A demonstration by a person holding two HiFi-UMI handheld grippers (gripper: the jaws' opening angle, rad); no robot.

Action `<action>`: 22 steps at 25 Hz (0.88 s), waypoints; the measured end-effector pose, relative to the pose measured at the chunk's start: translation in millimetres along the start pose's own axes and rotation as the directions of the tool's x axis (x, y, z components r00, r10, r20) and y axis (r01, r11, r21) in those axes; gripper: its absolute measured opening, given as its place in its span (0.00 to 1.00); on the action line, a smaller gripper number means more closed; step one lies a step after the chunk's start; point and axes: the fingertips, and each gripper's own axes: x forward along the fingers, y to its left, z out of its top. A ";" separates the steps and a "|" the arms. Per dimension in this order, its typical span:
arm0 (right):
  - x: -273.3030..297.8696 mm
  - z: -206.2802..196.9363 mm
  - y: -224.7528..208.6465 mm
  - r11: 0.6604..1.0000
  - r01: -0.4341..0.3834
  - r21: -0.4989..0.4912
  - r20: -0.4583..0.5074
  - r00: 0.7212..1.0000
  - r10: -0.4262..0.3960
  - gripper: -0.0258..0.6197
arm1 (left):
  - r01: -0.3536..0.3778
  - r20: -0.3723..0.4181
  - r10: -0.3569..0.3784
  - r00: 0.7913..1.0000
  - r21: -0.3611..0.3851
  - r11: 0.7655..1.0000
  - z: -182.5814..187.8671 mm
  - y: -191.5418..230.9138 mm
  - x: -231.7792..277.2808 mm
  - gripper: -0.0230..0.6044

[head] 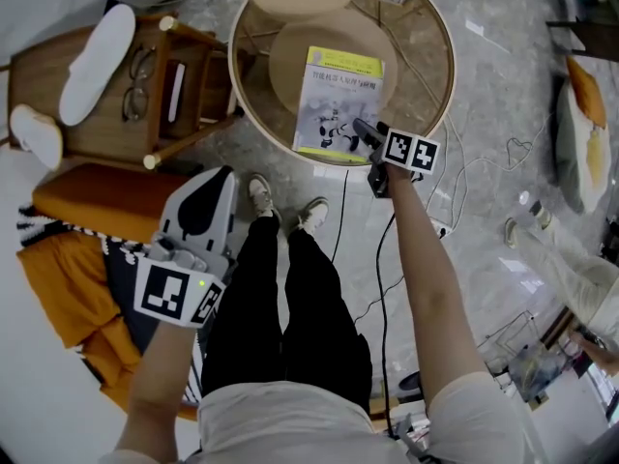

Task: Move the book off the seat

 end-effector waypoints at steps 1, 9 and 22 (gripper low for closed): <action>-2.7 -0.2 -2.8 1.000 0.023 -0.015 0.001 1.000 -0.023 0.53 | 0.000 0.001 0.000 1.000 0.001 1.000 0.8 -0.5 -0.3 0.06; -19.9 -1.0 -9.4 0.997 0.013 0.079 0.056 0.998 -0.018 0.53 | 0.006 -0.008 -0.006 1.000 0.001 1.000 -6.5 -6.2 -4.8 0.06; -119.3 -19.1 -10.9 0.958 -0.022 0.286 0.242 0.969 -0.050 0.32 | 0.030 0.059 -0.033 0.998 0.058 0.998 36.5 -41.5 -27.2 0.06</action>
